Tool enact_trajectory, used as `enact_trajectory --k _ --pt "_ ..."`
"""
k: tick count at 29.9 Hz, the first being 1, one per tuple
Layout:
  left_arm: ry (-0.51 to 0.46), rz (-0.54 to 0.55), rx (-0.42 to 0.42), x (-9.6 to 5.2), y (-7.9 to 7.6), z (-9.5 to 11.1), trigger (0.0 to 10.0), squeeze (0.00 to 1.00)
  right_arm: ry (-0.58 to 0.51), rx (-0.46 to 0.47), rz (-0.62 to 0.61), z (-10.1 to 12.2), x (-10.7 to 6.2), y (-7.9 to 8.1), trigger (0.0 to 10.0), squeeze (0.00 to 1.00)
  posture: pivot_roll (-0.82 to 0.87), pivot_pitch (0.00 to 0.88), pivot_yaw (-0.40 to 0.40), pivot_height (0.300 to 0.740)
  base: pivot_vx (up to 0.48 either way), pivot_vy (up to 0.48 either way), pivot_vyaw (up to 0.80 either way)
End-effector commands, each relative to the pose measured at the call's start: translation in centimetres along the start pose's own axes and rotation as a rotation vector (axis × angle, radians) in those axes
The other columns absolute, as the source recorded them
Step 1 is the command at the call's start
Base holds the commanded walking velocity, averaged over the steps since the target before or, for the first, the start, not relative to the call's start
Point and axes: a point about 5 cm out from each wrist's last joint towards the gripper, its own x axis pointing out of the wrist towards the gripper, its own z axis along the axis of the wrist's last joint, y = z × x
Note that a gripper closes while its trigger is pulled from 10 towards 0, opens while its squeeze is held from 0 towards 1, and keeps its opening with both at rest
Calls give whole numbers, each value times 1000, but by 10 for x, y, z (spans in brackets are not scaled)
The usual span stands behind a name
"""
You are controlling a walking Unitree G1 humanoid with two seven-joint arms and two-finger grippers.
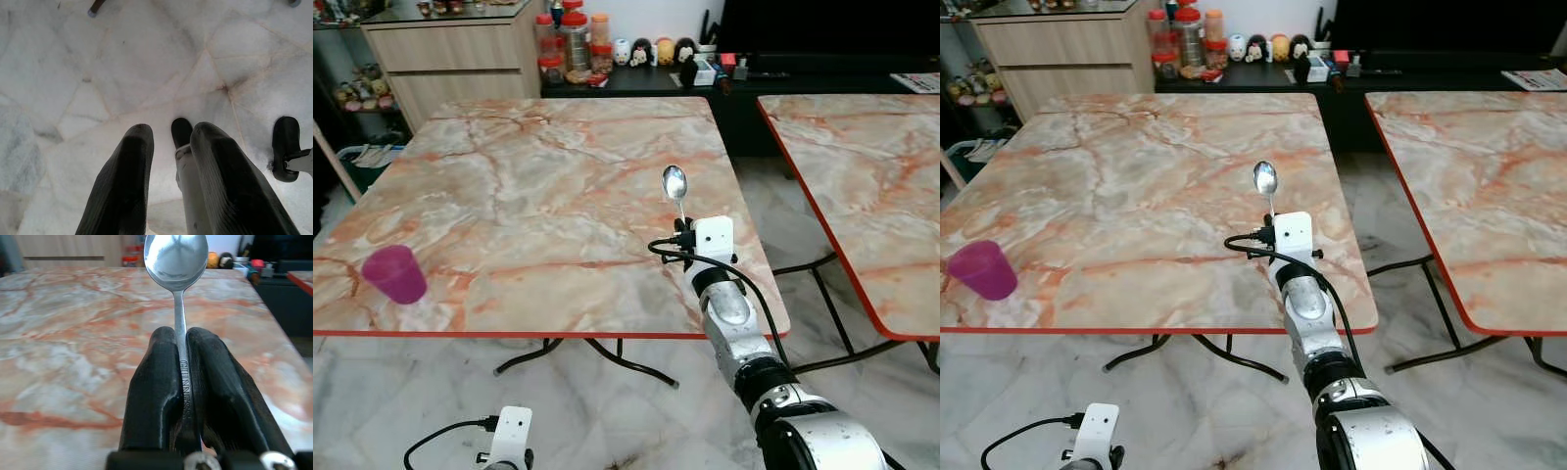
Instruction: Setting the table
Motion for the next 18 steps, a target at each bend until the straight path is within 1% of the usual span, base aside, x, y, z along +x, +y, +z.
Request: enact_trajectory --k 1,12,14,18 --pt "12 1 21 0 0 -2 10000 0 -29 13 -22 8 3 -6 10000 0 -147 0 32 740 0 -251 0" --pt "16 0 35 0 1 -2 10000 0 -12 36 -45 6 2 -11 10000 0 -149 0 35 740 0 -256 0" --pt "16 0 37 0 1 -2 10000 0 -6 56 -57 5 2 -13 10000 0 -151 0 38 740 0 -253 0" --pt "15 3 41 0 2 -2 10000 0 -6 54 -55 5 2 -13 10000 0 -153 0 40 740 0 -252 0"
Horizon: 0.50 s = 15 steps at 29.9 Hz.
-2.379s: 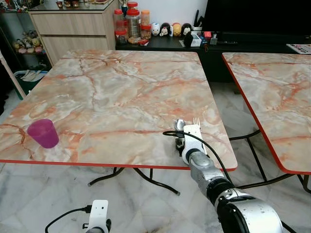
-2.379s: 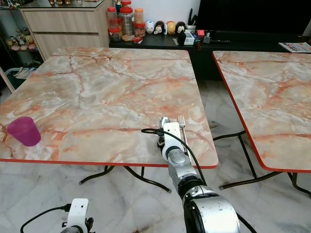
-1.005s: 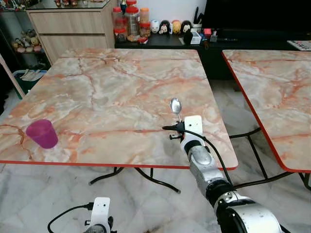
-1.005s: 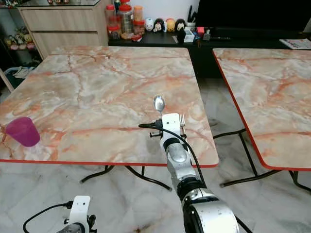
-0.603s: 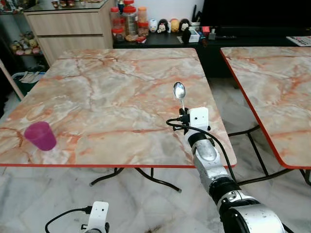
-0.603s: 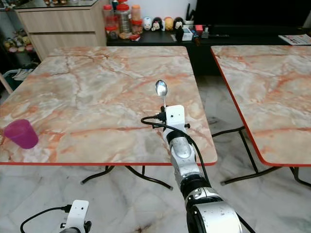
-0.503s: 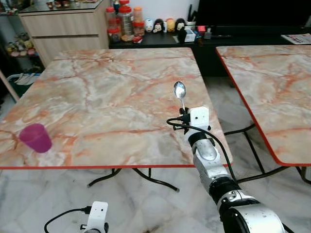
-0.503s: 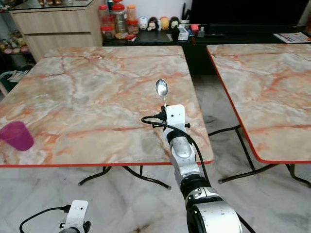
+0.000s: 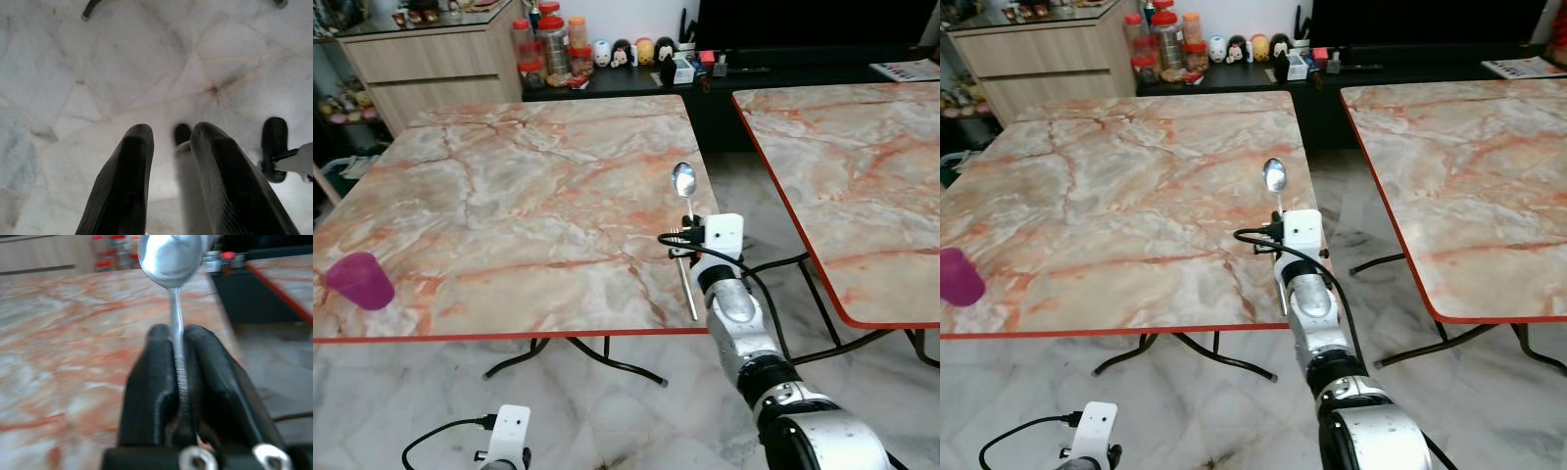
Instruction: Setting the table
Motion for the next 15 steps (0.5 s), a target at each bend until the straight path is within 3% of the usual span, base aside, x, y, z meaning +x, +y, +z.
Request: enact_trajectory --k 1,9,15 --pt "17 11 33 0 5 -3 10000 0 -5 17 19 3 2 9 10000 0 -153 0 40 740 0 -255 0" --pt "18 9 38 0 6 -3 10000 0 -3 17 21 2 2 10 10000 0 -157 0 44 740 0 -277 0" --pt "15 11 33 0 6 -2 10000 0 -9 17 13 3 2 8 10000 0 -158 0 44 740 161 -273 0"
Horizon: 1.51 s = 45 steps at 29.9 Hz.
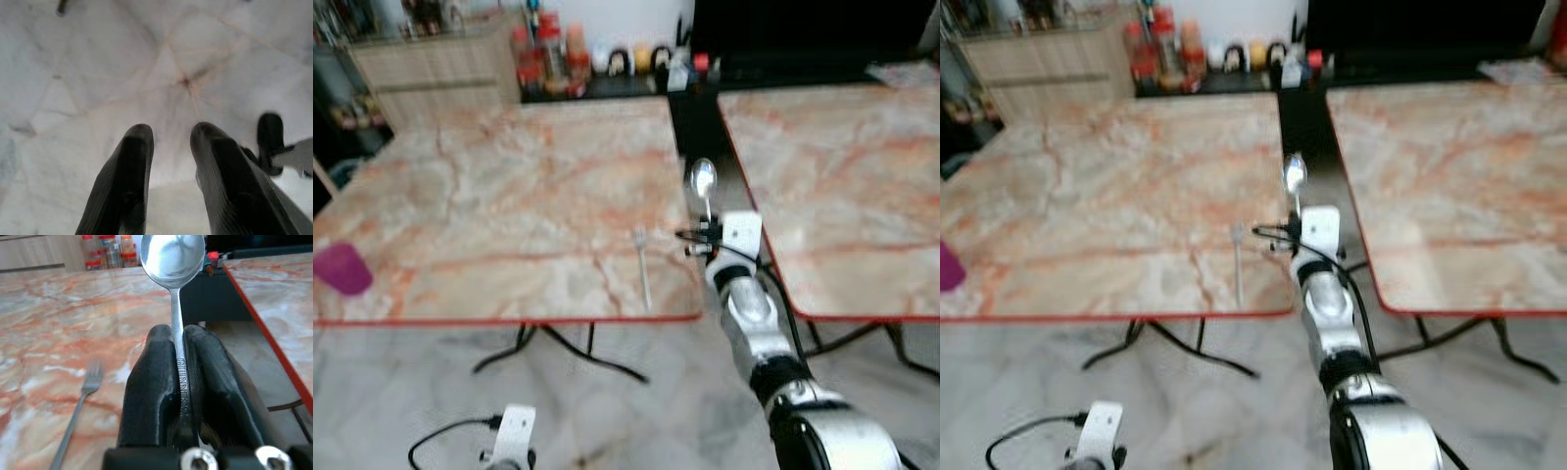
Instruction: Setting the table
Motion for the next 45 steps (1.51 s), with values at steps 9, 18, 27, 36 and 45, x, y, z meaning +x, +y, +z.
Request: enact_trajectory --k 9,18,27,36,45 --pt "7 13 1 0 2 0 10000 0 -40 -49 14 8 2 -1 10000 0 -157 0 39 740 290 -229 0" --pt "6 10 -6 0 1 0 10000 0 -41 -17 -6 7 1 -4 10000 0 -156 0 39 740 333 0 0" --pt "-1 3 -13 0 -1 1 10000 0 -40 0 -7 8 1 -5 10000 0 -153 0 38 740 326 -160 0" --pt "-6 -2 -27 0 -3 1 10000 0 -65 20 -8 13 3 -7 10000 0 -155 0 34 740 142 -327 -163" --pt "-10 2 -35 0 -3 2 10000 0 -65 20 -9 13 3 -7 10000 0 -154 0 33 740 0 -461 0"
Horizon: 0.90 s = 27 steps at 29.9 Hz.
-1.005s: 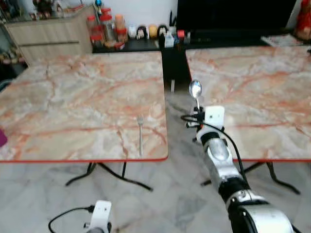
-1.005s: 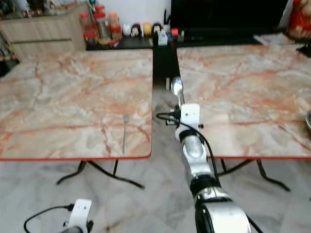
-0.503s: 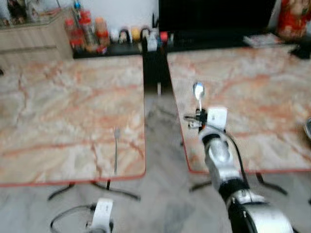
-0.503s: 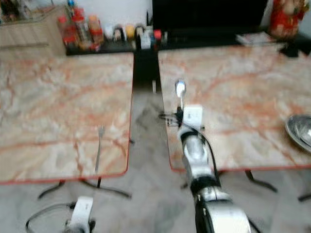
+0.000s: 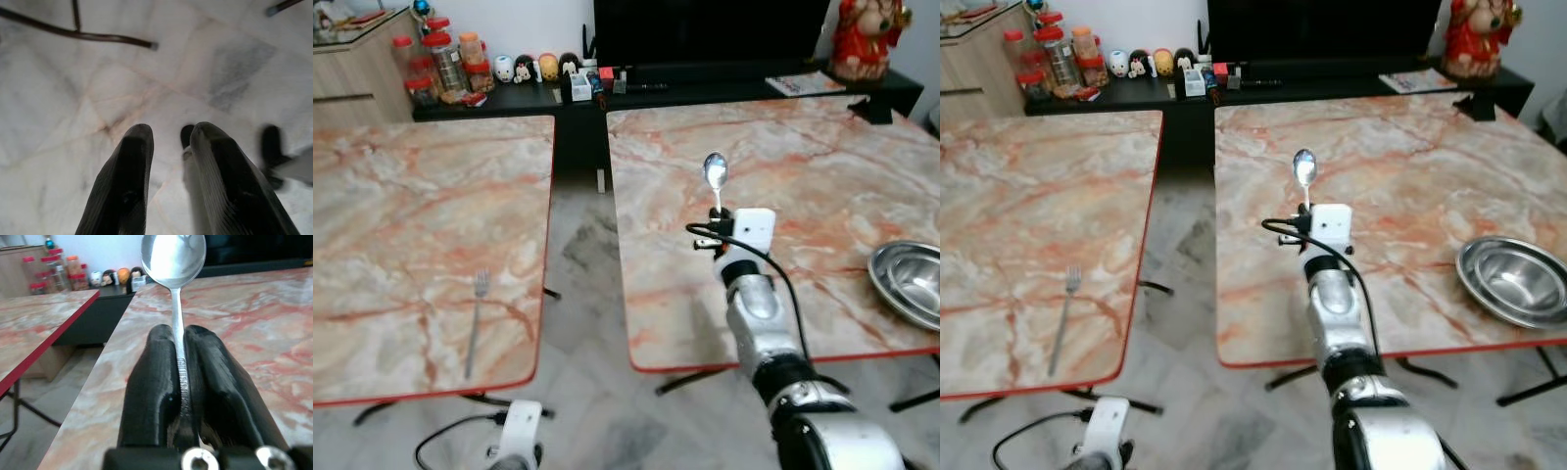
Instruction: Setting the table
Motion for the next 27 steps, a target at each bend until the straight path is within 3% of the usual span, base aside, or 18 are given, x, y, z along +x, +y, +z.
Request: enact_trajectory --k 1,27 --pt "0 -4 -6 0 -3 0 10000 0 -20 -7 -21 6 2 -9 10000 0 -154 0 33 740 0 -480 0" --pt "-9 -12 12 0 -3 3 10000 0 -30 -5 -34 9 3 -10 10000 0 -164 0 44 740 0 -446 0"
